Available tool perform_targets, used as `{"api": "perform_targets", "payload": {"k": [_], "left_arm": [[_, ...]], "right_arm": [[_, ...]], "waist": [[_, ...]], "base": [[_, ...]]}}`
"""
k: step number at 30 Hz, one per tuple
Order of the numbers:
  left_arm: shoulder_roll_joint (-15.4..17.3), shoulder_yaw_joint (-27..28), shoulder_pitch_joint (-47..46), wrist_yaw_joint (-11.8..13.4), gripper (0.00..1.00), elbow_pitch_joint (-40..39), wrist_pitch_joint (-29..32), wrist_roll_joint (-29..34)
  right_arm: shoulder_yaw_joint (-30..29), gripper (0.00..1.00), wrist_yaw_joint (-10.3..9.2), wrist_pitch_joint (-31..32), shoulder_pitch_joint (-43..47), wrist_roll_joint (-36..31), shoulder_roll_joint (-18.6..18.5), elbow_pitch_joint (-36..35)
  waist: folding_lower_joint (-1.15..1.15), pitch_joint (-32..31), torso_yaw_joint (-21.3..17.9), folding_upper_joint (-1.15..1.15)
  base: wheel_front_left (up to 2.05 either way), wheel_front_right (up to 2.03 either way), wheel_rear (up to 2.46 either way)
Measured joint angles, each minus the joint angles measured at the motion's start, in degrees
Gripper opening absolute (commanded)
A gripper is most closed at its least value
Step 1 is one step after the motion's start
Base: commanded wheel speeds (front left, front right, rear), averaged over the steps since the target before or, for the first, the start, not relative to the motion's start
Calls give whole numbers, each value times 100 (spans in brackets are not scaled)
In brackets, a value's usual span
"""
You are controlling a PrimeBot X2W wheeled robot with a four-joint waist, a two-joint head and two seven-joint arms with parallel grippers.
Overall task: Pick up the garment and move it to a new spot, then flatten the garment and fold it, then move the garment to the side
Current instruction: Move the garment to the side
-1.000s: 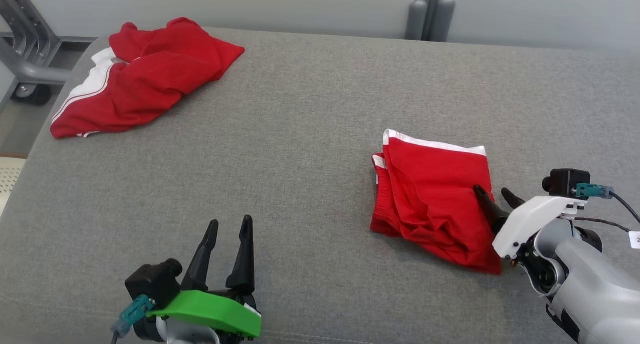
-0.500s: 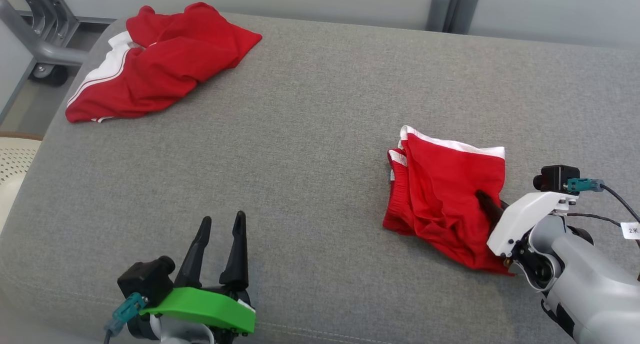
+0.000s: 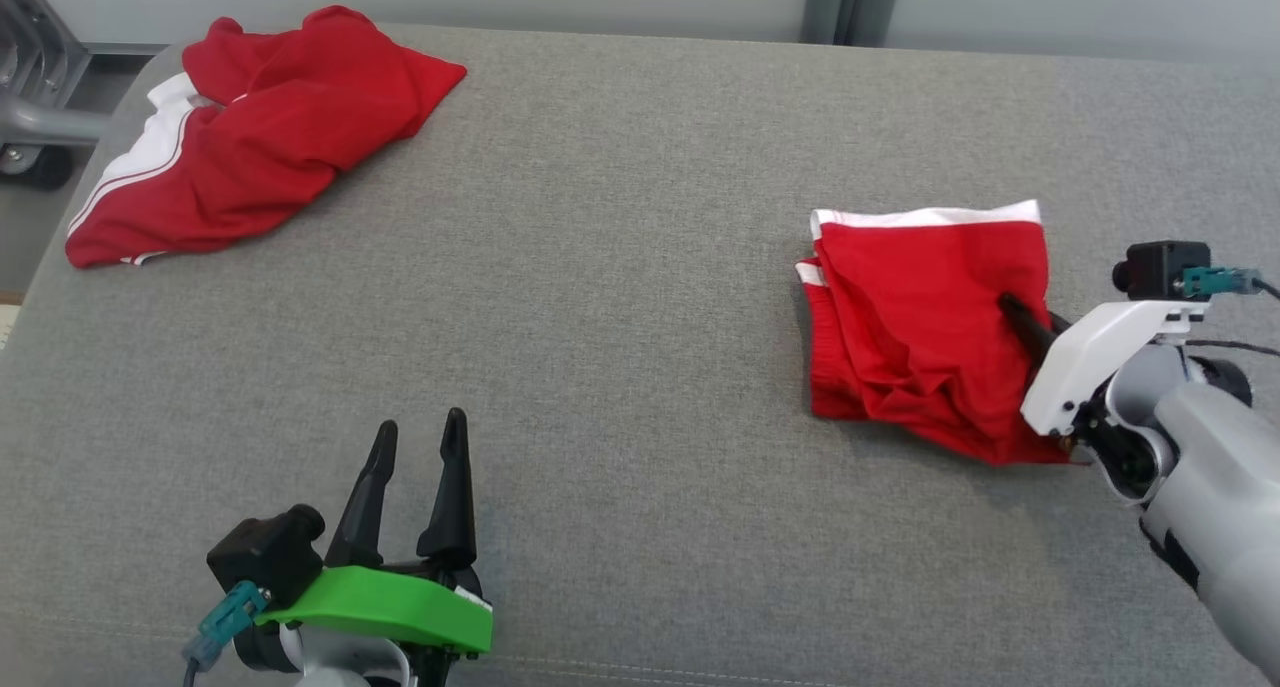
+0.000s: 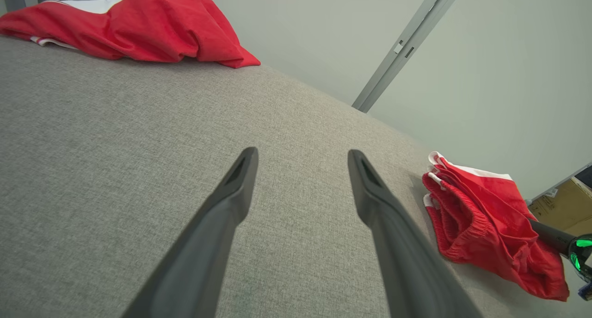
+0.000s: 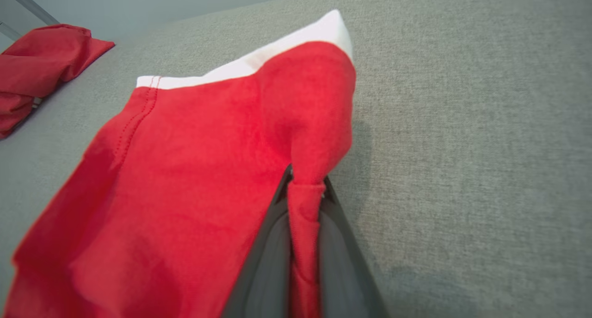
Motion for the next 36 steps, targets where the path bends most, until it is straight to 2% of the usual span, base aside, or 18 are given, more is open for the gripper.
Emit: {"api": "perform_targets", "payload": {"k": [13, 16, 26, 31, 36], "left_arm": [[94, -93, -154, 1, 100, -318, 7, 132], [144, -171, -253, 1, 100, -387, 66, 219], [191, -388, -396, 0, 100, -657, 287, 430], [209, -520, -567, 0, 100, -751, 368, 521], [223, -573, -644, 0, 100, -875, 430, 642]], "right_arm": [[74, 0, 3, 244, -834, -513, -1010, 263], [98, 0, 2, 361, -1098, -659, -1366, 361], [30, 0, -12, 465, -1631, -784, -1753, 536], [92, 0, -71, 470, -1868, -1022, -1978, 620], [185, 0, -209, 470, -2063, -1277, -2145, 754]], "waist": [[0, 301, -332, 0], [0, 451, -390, 0], [0, 843, -414, 0], [0, 1052, -341, 0], [0, 1207, -197, 0]], "base": [[0, 0, 0], [0, 0, 0], [0, 0, 0], [0, 0, 0], [0, 0, 0]]}}
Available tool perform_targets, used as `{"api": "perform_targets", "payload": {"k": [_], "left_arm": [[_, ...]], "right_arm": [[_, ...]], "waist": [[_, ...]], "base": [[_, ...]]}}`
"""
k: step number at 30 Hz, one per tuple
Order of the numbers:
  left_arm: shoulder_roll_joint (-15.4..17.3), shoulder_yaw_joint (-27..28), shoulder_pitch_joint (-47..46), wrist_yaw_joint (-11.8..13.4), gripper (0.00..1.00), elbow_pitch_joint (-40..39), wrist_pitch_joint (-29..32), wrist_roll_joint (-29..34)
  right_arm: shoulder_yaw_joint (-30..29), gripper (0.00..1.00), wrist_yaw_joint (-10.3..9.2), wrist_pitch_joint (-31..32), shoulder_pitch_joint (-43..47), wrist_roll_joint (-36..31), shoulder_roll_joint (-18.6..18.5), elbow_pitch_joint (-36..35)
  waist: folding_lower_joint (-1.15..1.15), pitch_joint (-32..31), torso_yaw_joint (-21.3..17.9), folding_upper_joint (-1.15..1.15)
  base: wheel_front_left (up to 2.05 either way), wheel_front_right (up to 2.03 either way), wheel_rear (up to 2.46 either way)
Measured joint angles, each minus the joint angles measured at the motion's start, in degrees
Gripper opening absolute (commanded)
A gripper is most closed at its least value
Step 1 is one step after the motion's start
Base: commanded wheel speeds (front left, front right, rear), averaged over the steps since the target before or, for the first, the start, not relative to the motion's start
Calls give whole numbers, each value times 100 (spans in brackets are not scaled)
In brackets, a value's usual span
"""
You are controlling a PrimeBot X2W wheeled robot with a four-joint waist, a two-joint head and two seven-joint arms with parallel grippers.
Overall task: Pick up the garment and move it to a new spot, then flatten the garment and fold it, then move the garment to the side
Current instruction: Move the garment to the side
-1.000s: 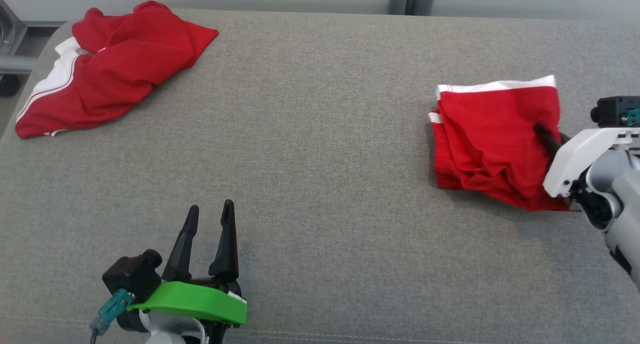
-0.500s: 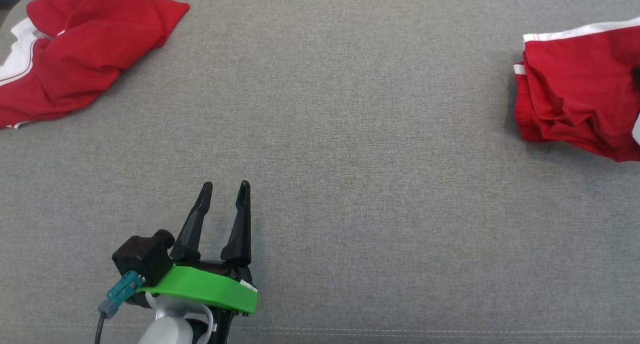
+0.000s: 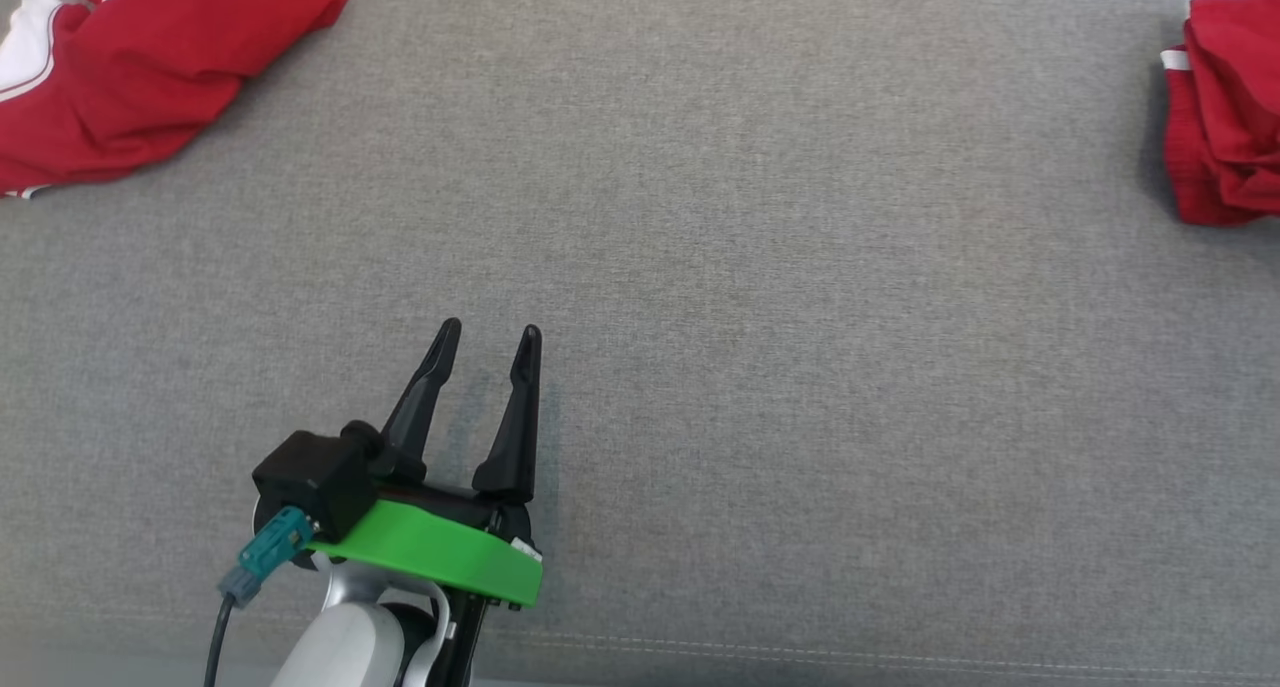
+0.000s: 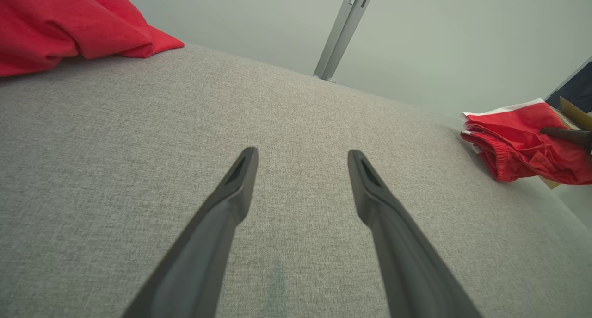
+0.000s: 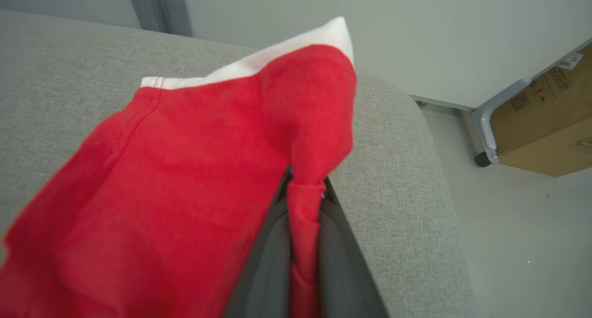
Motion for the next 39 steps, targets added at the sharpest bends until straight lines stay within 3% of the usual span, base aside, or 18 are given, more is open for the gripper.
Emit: {"api": "perform_targets", "payload": {"k": [7, 10, 11, 12, 14, 15, 23, 28, 34, 39], "left_arm": [[57, -53, -58, 0, 100, -170, 64, 75], [96, -29, -58, 0, 100, -204, 81, 84], [96, -15, -58, 0, 100, -211, 81, 93], [96, -7, -58, 0, 100, -212, 81, 93], [96, 9, -58, 0, 100, -227, 89, 109], [96, 14, -58, 0, 100, -246, 91, 122], [96, 36, -58, 0, 100, -350, 183, 135], [104, 87, -57, 1, 100, -354, 182, 152], [100, 103, -57, 1, 100, -337, 181, 152], [89, 159, -57, 1, 100, -226, 149, 143]], "right_arm": [[169, 0, -211, -13, -55, -281, -40, 202], [219, 14, -343, -43, -109, -393, -40, 275], [233, 25, -387, -52, -138, -425, -38, 307], [243, 45, -450, -82, -166, -445, -37, 348], [250, 94, -563, -111, -174, -495, -43, 413], [255, 100, -615, -112, -174, -517, -47, 446], [265, 100, -859, -169, -175, -531, 90, 547], [260, 100, -864, -279, -176, -522, 544, 504], [166, 100, -855, -639, -175, -442, 657, 409], [120, 100, -737, -1051, -170, -387, 735, 267]], "waist": [[0, 150, 202, 0], [0, 206, 247, 0], [0, 225, 255, 0], [0, 238, 262, 0], [0, 253, 269, 0], [0, 259, 268, 0], [0, 294, 218, 0], [0, 276, 129, 0], [0, 163, 15, 0], [0, 6, -80, 0]], "base": [[0, 0, 0], [0, 0, 0], [0, 0, 0], [0, 0, 0], [0, 0, 0], [0, 0, 0], [0, 0, 0], [0, 0, 0], [0, 0, 0], [0, 0, 0]]}}
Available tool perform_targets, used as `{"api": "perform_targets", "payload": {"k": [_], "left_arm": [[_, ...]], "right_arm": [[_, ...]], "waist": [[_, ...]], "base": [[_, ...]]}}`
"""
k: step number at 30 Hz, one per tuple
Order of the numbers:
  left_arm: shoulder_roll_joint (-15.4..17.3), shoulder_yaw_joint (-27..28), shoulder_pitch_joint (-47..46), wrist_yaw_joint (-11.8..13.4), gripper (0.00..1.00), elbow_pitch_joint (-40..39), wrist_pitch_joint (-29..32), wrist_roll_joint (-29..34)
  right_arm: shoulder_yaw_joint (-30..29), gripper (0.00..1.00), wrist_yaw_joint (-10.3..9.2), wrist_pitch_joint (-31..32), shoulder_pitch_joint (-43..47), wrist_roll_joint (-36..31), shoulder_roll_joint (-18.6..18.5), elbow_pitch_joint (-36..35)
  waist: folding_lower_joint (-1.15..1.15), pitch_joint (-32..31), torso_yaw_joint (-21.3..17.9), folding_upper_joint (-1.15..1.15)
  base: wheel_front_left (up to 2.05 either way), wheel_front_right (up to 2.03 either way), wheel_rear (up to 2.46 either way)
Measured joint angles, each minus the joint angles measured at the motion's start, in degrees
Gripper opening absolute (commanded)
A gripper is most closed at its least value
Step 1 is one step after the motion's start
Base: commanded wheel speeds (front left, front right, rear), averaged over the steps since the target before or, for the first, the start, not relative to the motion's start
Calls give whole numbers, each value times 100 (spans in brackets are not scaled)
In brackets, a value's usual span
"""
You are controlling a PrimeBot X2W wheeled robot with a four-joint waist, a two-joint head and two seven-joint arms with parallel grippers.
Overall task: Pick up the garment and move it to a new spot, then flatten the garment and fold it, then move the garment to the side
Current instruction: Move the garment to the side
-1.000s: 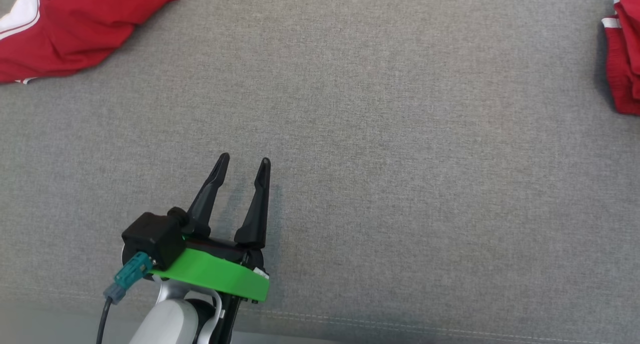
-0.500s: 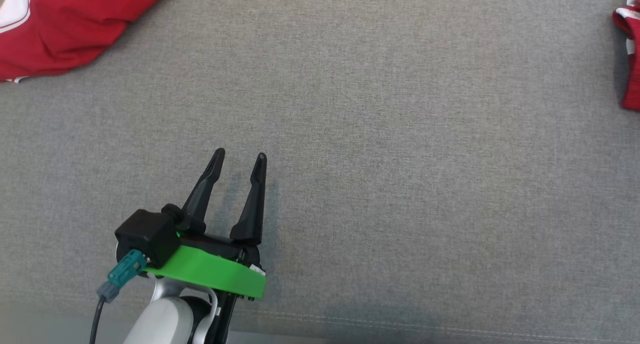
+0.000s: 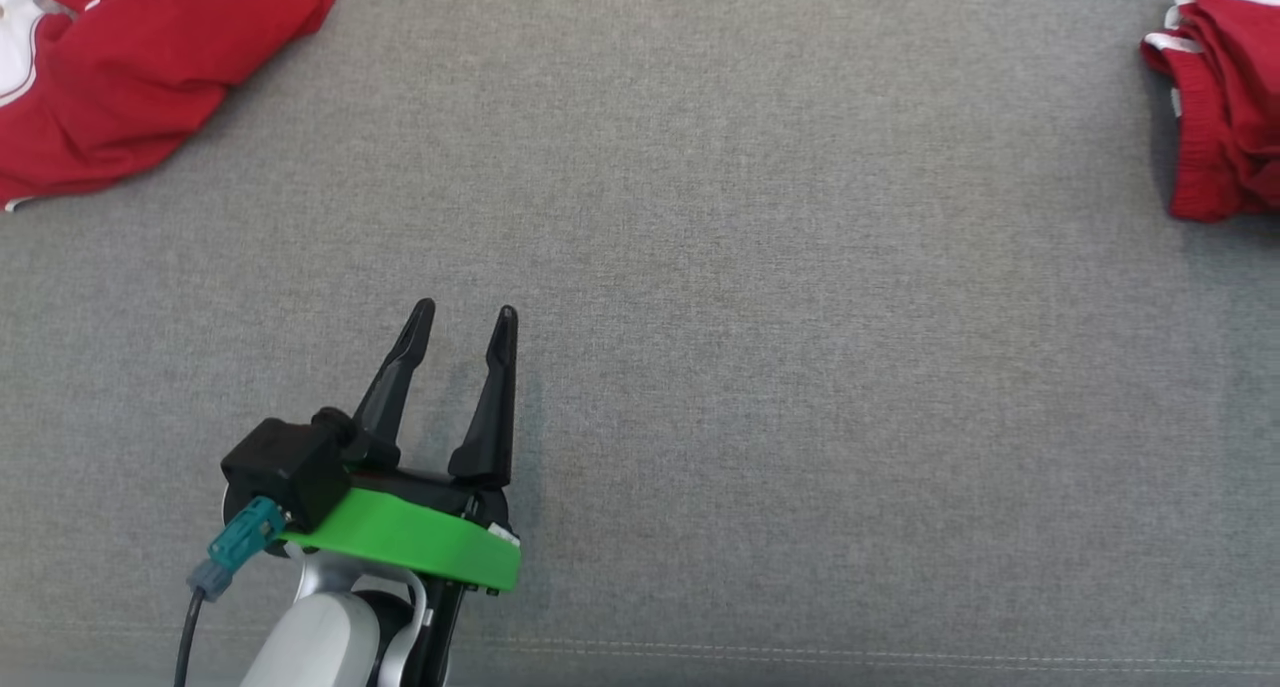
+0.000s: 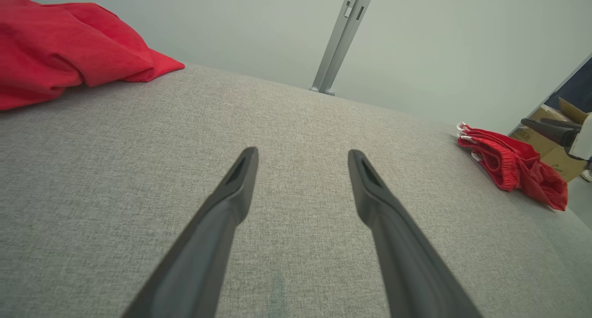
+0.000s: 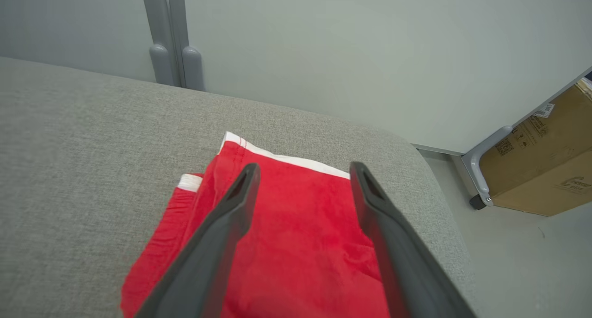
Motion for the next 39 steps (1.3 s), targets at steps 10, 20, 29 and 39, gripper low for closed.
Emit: {"api": "perform_targets", "payload": {"k": [10, 20, 29, 39], "left_arm": [[-29, 126, -10, 1, 100, 531, -125, -120], [-46, 352, -24, 1, 100, 1136, -279, -126], [-71, 593, 96, 46, 100, 1419, -333, -172], [-67, 809, 524, 54, 100, 1496, -424, -172]], "right_arm": [[-155, 100, 96, -582, 241, 211, 625, -229], [-350, 100, 83, -657, 1005, 487, 1372, -538], [-682, 100, -103, -656, 1607, 430, 1738, -1407], [-1020, 100, -277, -657, 2440, 68, 1905, -2335]], "waist": [[0, -502, -200, 0], [0, -1184, -371, 0], [0, -1786, -537, 0], [0, -2155, -765, 0]], "base": [[0, 0, 0], [0, 0, 0], [0, 0, 0], [0, 0, 0]]}}
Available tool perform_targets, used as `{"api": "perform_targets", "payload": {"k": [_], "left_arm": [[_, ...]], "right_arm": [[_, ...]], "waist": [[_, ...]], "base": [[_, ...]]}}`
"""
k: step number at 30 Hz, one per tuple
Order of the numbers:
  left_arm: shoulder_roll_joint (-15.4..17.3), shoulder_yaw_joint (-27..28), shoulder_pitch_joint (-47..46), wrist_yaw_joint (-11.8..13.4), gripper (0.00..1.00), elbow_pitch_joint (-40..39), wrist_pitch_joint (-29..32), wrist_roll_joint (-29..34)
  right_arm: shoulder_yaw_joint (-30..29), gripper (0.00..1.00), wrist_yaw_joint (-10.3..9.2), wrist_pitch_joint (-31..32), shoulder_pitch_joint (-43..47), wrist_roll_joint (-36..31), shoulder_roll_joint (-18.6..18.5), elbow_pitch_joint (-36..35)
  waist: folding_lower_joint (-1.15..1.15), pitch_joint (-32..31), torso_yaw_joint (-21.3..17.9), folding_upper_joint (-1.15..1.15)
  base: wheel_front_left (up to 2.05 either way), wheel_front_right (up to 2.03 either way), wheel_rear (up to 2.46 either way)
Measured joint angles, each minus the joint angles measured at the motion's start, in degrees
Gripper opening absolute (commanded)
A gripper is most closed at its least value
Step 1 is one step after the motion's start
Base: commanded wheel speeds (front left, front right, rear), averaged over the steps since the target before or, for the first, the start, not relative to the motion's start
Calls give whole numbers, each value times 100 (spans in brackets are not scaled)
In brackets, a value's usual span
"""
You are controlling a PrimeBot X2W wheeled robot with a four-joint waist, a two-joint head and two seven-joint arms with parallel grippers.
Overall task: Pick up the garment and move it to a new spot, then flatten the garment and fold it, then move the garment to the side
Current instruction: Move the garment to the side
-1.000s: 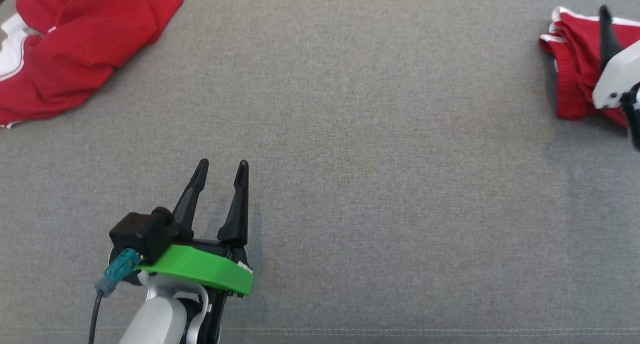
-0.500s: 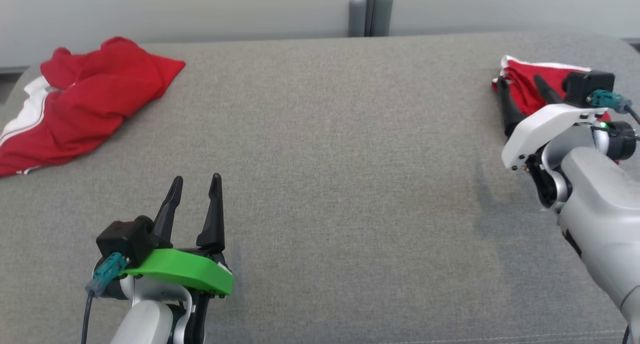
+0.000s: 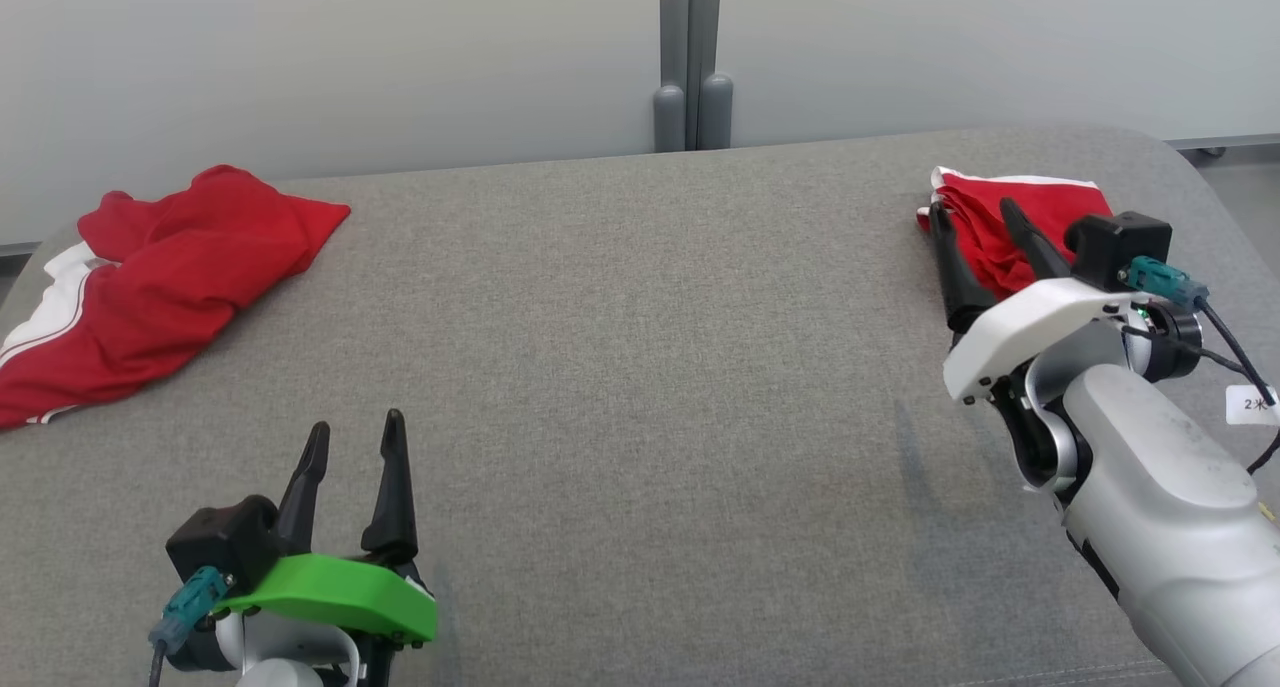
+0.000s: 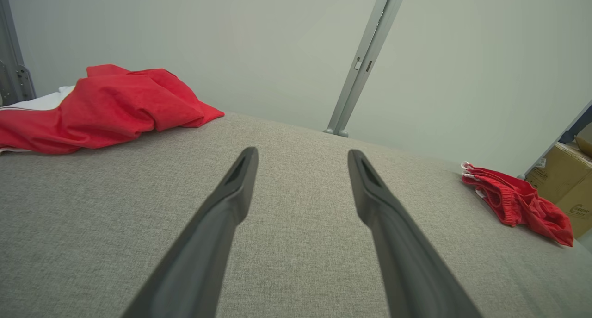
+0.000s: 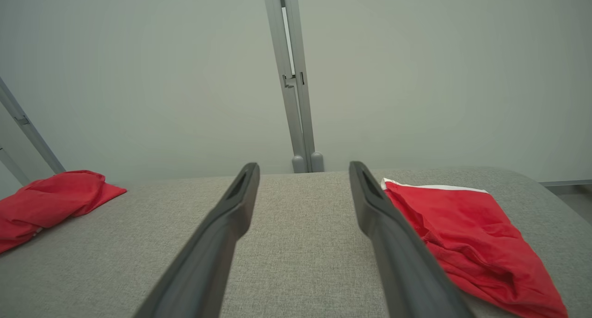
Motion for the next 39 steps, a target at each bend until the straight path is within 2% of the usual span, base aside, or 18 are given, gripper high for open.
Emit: {"api": "perform_targets", "payload": {"k": [19, 27, 32, 39], "left_arm": [[-4, 193, 342, 18, 100, -134, -58, 174], [-23, 408, 631, 41, 100, -192, -107, 197], [-49, 412, 691, 41, 100, -265, -108, 208], [-62, 415, 727, 41, 100, -322, -108, 246]], "right_arm": [[-476, 100, -93, 0, 1580, -726, 191, -1365], [-654, 100, -93, 0, 2154, -995, 390, -1702], [-981, 100, -94, 0, 2373, -1190, 391, -1898], [-1139, 100, -94, 0, 2690, -1424, 545, -2112]], "waist": [[0, -173, 85, 0], [0, -224, 37, 0], [0, -261, -40, 0], [0, -282, -67, 0]], "base": [[0, 0, 0], [0, 0, 0], [0, 0, 0], [0, 0, 0]]}}
